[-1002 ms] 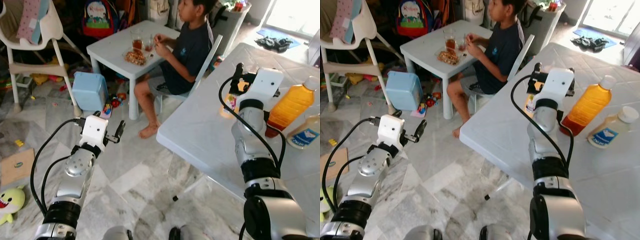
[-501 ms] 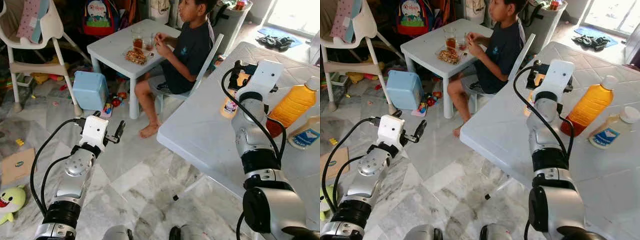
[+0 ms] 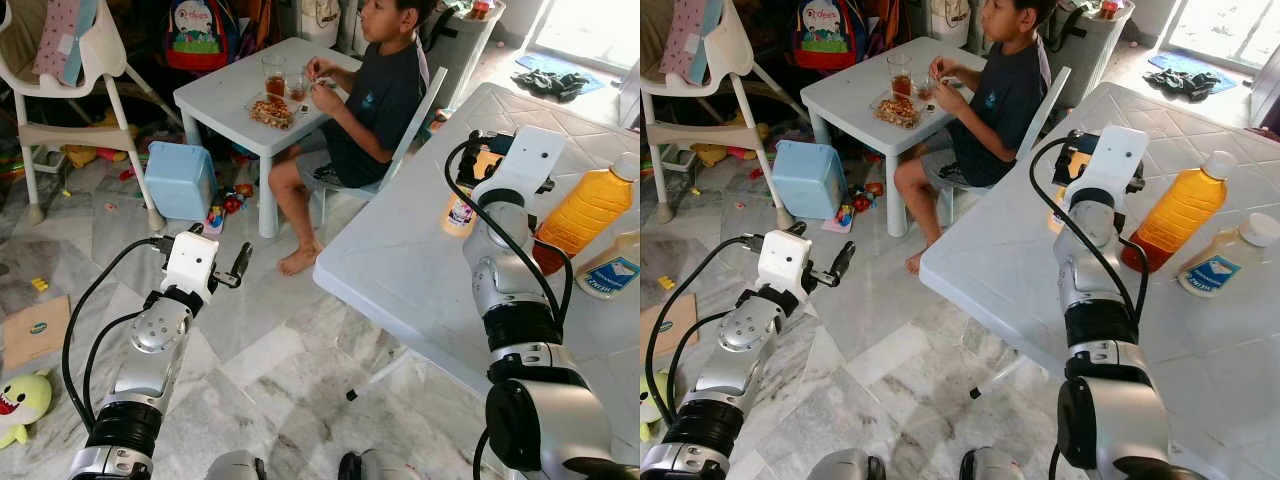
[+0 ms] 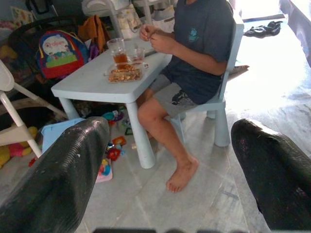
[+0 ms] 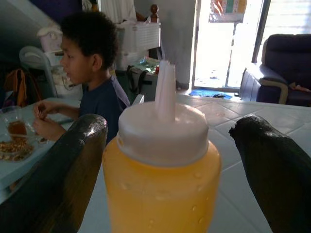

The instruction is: Restocking fridge

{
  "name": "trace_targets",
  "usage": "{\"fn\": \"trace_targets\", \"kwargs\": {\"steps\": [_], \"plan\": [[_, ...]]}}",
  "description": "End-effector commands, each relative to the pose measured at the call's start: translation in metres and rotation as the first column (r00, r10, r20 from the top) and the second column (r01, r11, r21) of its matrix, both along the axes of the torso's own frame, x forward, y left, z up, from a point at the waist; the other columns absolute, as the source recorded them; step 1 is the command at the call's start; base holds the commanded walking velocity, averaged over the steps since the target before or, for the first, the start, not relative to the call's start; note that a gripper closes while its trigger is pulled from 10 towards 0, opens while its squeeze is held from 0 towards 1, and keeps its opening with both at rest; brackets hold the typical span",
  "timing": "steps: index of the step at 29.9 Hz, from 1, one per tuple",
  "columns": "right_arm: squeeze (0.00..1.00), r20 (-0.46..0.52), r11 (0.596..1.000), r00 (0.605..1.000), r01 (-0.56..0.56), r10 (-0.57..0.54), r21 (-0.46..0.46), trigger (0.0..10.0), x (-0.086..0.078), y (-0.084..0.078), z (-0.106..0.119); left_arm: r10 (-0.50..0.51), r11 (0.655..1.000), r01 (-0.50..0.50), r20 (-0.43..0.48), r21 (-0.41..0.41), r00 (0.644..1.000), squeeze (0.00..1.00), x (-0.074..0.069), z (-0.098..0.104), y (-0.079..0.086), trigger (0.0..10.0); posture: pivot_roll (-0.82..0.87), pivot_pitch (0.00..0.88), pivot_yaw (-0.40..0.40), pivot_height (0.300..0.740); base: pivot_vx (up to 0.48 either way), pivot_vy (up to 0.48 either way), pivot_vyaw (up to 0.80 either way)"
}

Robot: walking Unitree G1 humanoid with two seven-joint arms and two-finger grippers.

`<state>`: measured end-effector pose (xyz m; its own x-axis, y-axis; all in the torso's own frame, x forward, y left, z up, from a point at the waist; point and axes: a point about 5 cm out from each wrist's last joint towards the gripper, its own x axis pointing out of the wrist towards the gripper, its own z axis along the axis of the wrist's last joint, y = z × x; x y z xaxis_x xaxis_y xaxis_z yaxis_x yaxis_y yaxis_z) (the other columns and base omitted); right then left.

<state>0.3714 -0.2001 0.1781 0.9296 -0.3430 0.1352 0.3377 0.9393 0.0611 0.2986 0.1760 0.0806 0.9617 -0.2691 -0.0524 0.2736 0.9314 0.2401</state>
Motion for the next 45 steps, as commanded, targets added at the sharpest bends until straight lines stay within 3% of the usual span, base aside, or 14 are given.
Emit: {"fn": "trace_targets", "kwargs": {"steps": [1,10,11,12,13,15,16,25,28,35,36,37,38,45], "plan": [[0.0,-0.01,1.0,1.0,0.0,0.0,0.006,10.0,0.001,-0.002,0.001,-0.012,1.0,0.012,-0.014,0.014,1.0,0.0,0.002,0.0,0.001,10.0,0.05,0.035,-0.024,0.74,0.0,0.0,0.0],[0.0,-0.069,0.999,0.997,-0.043,0.043,0.001,9.8,0.004,0.0,-0.006,-0.013,1.0,0.013,-0.018,0.016,1.0,0.0,0.002,-0.001,0.0,10.0,0.06,0.033,-0.025,0.74,0.0,0.0,0.0],[0.0,-0.076,0.999,0.996,-0.05,0.05,-0.003,8.8,0.005,0.001,-0.007,-0.013,1.0,0.013,-0.018,0.016,1.0,0.0,0.002,-0.001,0.0,10.0,0.06,0.033,-0.025,0.74,0.0,0.0,0.0],[0.0,-0.076,0.999,0.996,-0.05,0.05,-0.003,8.8,0.005,0.001,-0.007,-0.013,1.0,0.013,-0.018,0.016,1.0,0.0,0.002,-0.001,0.0,10.0,0.06,0.033,-0.025,0.74,0.0,0.0,0.0],[0.0,-0.081,0.998,0.995,-0.055,0.054,-0.005,7.8,0.005,0.002,-0.008,-0.013,1.0,0.013,-0.018,0.016,1.0,0.0,0.002,-0.001,0.0,10.0,0.06,0.033,-0.025,0.74,0.0,0.0,0.0],[0.0,-0.085,0.998,0.995,-0.059,0.058,-0.005,7.8,0.006,0.002,-0.008,-0.013,1.0,0.013,-0.018,0.017,1.0,0.0,0.002,-0.001,0.0,10.0,0.06,0.033,-0.025,0.74,0.0,0.0,0.0],[0.0,-0.095,0.998,0.994,-0.06,0.058,-0.023,2.0,0.006,0.002,-0.009,-0.012,1.0,0.012,-0.019,0.018,1.0,0.0,0.002,-0.001,0.0,10.0,0.06,0.033,-0.027,0.74,0.0,0.0,0.0],[0.0,-0.085,0.997,0.995,-0.056,0.051,-0.053,1.2,0.004,0.004,-0.008,-0.012,1.0,0.012,-0.022,0.02,1.0,0.0,0.002,-0.001,0.001,10.0,0.06,0.032,-0.025,0.74,0.0,0.0,0.0],[0.0,-0.085,0.997,0.995,-0.058,0.053,-0.057,0.4,0.003,0.003,-0.008,-0.012,1.0,0.012,-0.022,0.021,1.0,0.0,0.002,-0.001,0.001,10.0,0.06,0.03,-0.025,0.74,0.0,0.0,0.0],[0.0,-0.085,0.995,0.994,-0.075,0.069,-0.072,1.7,-0.002,0.004,-0.011,-0.008,1.0,0.009,-0.02,0.023,1.0,0.0,0.003,-0.001,0.002,10.0,0.05,0.026,-0.024,0.74,0.0,0.0,0.0],[0.0,-0.084,0.994,0.993,-0.087,0.081,-0.072,3.6,-0.003,0.005,-0.011,-0.006,1.0,0.006,-0.02,0.02,1.0,0.0,0.003,-0.001,0.003,10.0,0.05,0.025,-0.024,0.74,0.0,0.0,0.0],[0.0,-0.068,0.988,0.989,-0.138,0.134,-0.066,7.9,-0.005,0.012,-0.01,0.01,1.0,-0.01,-0.021,0.004,1.0,0.0,0.003,0.0,0.005,10.0,0.05,0.024,-0.023,0.74,0.0,0.0,0.0],[0.0,-0.056,0.984,0.985,-0.167,0.163,-0.066,10.0,-0.007,0.015,-0.009,0.033,0.999,-0.033,-0.024,0.0,0.999,0.0,0.003,0.001,0.007,10.0,0.05,0.024,-0.023,0.74,0.0,0.0,0.0],[0.0,0.038,0.928,0.933,-0.351,0.358,-0.122,10.0,-0.028,0.046,-0.007,0.123,0.992,-0.123,-0.024,-0.009,0.992,0.0,0.007,0.006,0.019,10.0,0.04,0.028,-0.019,0.74,0.0,0.0,0.0]]}}
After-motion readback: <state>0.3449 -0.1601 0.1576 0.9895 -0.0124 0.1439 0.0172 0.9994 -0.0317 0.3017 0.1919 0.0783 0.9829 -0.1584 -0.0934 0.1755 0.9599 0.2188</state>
